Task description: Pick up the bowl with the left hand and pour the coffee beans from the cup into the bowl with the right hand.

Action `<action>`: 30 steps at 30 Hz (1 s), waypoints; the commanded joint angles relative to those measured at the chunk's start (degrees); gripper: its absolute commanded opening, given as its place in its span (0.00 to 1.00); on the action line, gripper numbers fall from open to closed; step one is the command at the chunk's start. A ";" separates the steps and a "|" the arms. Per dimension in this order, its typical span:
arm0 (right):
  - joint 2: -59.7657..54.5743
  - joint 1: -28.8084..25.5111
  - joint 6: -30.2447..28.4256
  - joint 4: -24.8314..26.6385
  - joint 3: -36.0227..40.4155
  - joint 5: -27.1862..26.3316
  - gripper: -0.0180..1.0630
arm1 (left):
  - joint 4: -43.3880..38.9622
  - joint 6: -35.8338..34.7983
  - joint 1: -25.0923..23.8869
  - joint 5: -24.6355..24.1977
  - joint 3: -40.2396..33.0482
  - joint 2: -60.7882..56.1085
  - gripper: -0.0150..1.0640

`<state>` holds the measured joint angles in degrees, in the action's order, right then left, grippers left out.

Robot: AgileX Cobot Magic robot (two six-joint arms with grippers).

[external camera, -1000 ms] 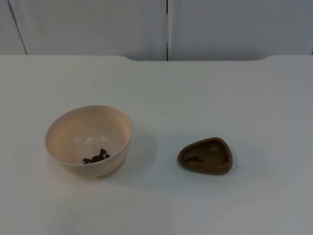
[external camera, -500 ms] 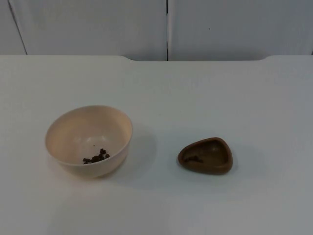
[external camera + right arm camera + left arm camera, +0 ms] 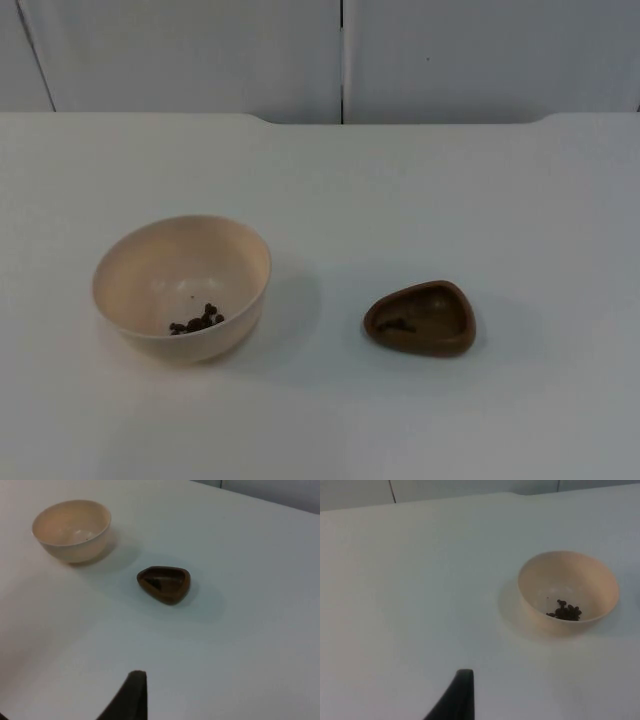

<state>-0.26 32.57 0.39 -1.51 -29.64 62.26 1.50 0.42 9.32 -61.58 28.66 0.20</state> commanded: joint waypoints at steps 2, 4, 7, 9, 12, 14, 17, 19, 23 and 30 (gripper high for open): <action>0.26 -0.03 0.16 0.31 0.07 -0.44 0.99 | -0.22 -0.42 -0.14 -0.07 -0.30 -0.20 0.99; 0.26 -0.13 0.16 0.31 0.07 -0.44 0.99 | -0.22 -0.42 -0.14 -0.07 -0.30 -0.20 0.99; 0.26 -1.69 0.16 0.43 0.07 -0.55 0.99 | -0.33 -0.42 -0.14 -0.07 -0.30 -0.20 0.99; 0.26 -3.96 0.16 0.55 0.07 -0.55 0.99 | -0.33 -0.42 -0.14 -0.07 -0.30 -0.20 0.99; 0.26 -6.65 0.16 0.55 0.07 -0.55 0.99 | -0.33 -0.42 -0.14 -0.07 -0.30 -0.20 0.99; 0.26 -9.02 0.16 0.55 0.07 -0.55 0.99 | -0.33 -0.42 -0.14 -0.07 -0.30 -0.20 0.99; 0.26 -11.97 0.16 0.55 0.07 -0.55 0.99 | -0.33 -0.42 -0.14 -0.07 -0.30 -0.20 0.99; 0.26 -15.74 0.16 0.55 0.07 -0.55 0.99 | -0.33 -0.42 -0.14 -0.07 -0.30 -0.20 0.99; 0.26 -19.43 0.16 0.55 0.07 -0.55 0.99 | -0.33 -0.42 -0.14 -0.07 -0.30 -0.20 0.99; 0.26 -24.83 0.16 0.55 0.07 -0.55 0.99 | -0.33 -0.42 -0.14 -0.07 -0.30 -0.20 0.99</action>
<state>-0.26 8.94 0.39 -1.05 -29.64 62.13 1.32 0.42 9.32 -61.68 28.66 0.20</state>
